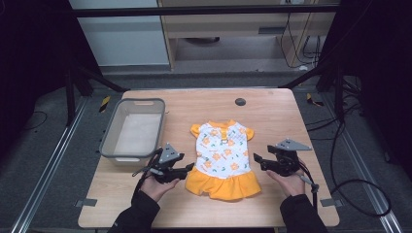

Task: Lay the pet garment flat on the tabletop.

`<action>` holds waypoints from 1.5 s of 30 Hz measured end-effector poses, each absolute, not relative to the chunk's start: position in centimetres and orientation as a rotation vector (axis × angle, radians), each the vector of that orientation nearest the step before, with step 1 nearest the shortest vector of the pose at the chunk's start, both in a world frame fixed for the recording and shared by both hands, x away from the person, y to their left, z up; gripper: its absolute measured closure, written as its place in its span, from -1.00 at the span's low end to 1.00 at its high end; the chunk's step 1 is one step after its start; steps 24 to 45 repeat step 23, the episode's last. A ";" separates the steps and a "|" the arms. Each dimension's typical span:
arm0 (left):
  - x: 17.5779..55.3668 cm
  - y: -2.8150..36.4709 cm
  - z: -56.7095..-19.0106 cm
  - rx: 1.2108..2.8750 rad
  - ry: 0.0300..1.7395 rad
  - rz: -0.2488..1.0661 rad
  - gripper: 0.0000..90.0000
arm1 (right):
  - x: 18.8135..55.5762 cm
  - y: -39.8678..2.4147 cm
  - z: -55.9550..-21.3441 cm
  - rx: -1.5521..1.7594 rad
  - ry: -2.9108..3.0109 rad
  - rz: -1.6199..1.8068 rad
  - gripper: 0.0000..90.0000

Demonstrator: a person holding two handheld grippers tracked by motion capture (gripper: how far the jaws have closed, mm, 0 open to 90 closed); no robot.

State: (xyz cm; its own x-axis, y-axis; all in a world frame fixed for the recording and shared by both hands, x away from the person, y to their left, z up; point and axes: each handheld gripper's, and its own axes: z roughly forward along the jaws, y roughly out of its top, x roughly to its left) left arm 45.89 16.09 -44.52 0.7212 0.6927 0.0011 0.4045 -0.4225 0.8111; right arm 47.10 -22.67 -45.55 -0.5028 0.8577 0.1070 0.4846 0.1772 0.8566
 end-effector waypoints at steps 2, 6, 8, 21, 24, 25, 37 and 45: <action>45.4 16.6 -44.8 2.068 0.835 0.426 0.00 | 46.5 -22.9 -45.9 1.274 2.057 1.261 -0.42; 44.5 17.8 -45.5 2.065 0.858 0.423 -0.04 | 45.5 -23.5 -46.6 1.274 2.061 1.236 -0.53; 44.0 18.5 -45.9 2.070 0.866 0.421 -0.07 | 45.1 -23.8 -46.9 1.280 2.060 1.235 -0.57; 42.1 24.3 -48.1 2.016 1.005 0.468 -0.31 | 44.6 -26.5 -48.9 1.329 2.044 1.105 -0.66; 41.9 25.2 -48.3 2.008 1.031 0.477 -0.31 | 44.6 -26.9 -49.0 1.339 2.033 1.106 -0.66; 41.9 25.2 -48.3 2.008 1.031 0.477 -0.31 | 44.6 -26.9 -49.0 1.339 2.033 1.106 -0.66; 41.9 25.2 -48.3 2.008 1.031 0.477 -0.31 | 44.6 -26.9 -49.0 1.339 2.033 1.106 -0.66; 41.9 25.2 -48.3 2.008 1.031 0.477 -0.31 | 44.6 -26.9 -49.0 1.339 2.033 1.106 -0.66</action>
